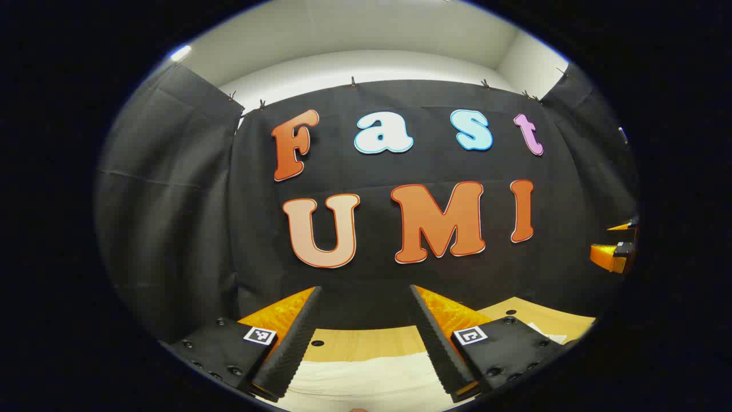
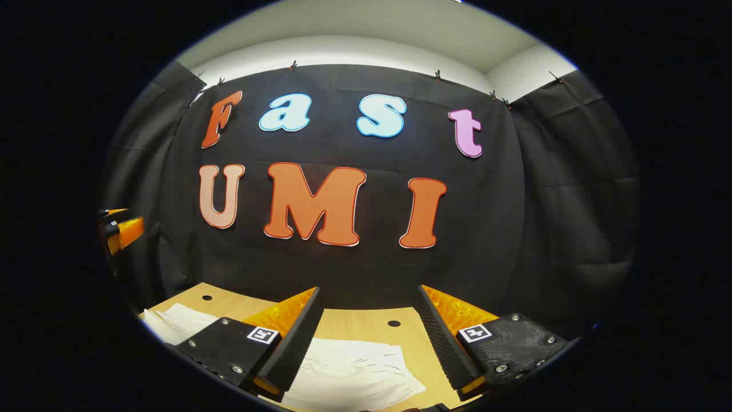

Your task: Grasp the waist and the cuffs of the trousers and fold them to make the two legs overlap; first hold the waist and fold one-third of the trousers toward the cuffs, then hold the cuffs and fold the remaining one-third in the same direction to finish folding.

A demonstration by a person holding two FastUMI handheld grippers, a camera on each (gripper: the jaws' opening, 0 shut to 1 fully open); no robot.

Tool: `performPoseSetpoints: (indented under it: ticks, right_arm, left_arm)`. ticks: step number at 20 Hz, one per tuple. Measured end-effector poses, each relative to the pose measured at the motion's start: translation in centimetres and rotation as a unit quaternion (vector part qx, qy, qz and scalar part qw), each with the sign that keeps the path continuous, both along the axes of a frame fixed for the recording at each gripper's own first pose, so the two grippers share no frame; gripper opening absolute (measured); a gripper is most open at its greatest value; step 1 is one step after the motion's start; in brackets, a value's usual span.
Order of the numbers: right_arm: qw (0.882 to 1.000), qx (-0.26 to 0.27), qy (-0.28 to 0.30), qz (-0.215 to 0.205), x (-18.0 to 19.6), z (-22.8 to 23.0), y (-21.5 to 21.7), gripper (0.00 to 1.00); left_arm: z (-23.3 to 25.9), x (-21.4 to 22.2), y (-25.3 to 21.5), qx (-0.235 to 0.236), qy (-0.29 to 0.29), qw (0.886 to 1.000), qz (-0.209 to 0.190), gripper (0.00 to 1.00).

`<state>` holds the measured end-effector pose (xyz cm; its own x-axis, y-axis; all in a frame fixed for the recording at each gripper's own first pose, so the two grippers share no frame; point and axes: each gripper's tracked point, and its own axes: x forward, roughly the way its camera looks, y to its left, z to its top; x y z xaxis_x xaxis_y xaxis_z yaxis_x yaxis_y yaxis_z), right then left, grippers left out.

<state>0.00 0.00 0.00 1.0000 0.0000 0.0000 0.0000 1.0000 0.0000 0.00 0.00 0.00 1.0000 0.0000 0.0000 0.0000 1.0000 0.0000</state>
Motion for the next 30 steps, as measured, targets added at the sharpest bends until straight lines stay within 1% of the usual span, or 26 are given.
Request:
performPoseSetpoints:
  ticks: [4, 7, 8, 10, 12, 13, 14, 15, 19, 22, 25, 28, 30]
  right_arm:
    - [1.0, -0.003, 0.01, -0.004, -0.2, -0.6, 0.8, 0.99]
    - [1.0, -0.016, 0.006, -0.011, -0.4, -0.4, 1.2, 0.99]
    - [1.0, -0.023, 0.006, -0.018, -0.6, -0.3, 0.9, 0.99]
    - [0.999, -0.025, 0.009, -0.03, -1.1, -0.4, 0.8, 0.99]
    - [0.999, -0.023, 0.011, -0.044, -1.9, -0.5, 0.7, 0.99]
    - [0.998, -0.024, 0.016, -0.055, -2.3, -0.8, 0.3, 0.95]
    - [0.998, -0.024, 0.022, -0.062, -2.7, -1.2, 0.1, 0.95]
    - [0.997, -0.023, 0.032, -0.067, -3.1, -1.9, 0.0, 0.99]
    - [0.994, -0.007, 0.075, -0.083, -3.7, -4.4, -1.6, 0.99]
    - [0.991, 0.016, 0.113, -0.074, -2.5, -6.9, -2.7, 0.99]
    - [0.984, 0.038, 0.159, -0.068, -0.6, -9.9, -4.1, 0.99]
    - [0.972, 0.063, 0.22, -0.061, 1.2, -14.0, -5.5, 0.99]
    - [0.96, 0.088, 0.259, -0.053, 2.6, -16.8, -5.9, 0.99]
  left_arm:
    - [-0.8, -0.5, 0.6, -0.005, 0.005, 1.0, -0.001, 0.97]
    - [-0.3, -1.3, 1.2, -0.004, -0.009, 1.0, 0.0, 0.96]
    - [-0.3, -1.5, 1.0, 0.002, -0.014, 1.0, -0.006, 0.99]
    - [-0.4, -2.0, 1.6, 0.018, -0.02, 1.0, -0.007, 0.97]
    - [-0.4, -1.9, 1.4, 0.017, -0.02, 1.0, -0.017, 1.0]
    - [-0.6, -2.0, 1.3, 0.013, -0.019, 0.999, -0.022, 1.0]
    - [-0.9, -2.0, 1.3, 0.007, -0.014, 0.999, -0.028, 1.0]
    - [-1.8, -2.2, 1.7, 0.0, -0.007, 0.999, -0.032, 1.0]
    - [-5.2, -3.4, 3.9, -0.007, 0.039, 0.999, -0.029, 1.0]
    - [-7.5, -3.1, 5.8, 0.005, 0.068, 0.998, 0.004, 0.99]
    - [-10.7, -3.1, 7.1, -0.007, 0.111, 0.993, 0.035, 1.0]
    - [-13.8, -2.8, 9.2, -0.007, 0.159, 0.984, 0.073, 1.0]
    - [-16.4, -3.1, 10.0, -0.008, 0.197, 0.976, 0.096, 1.0]
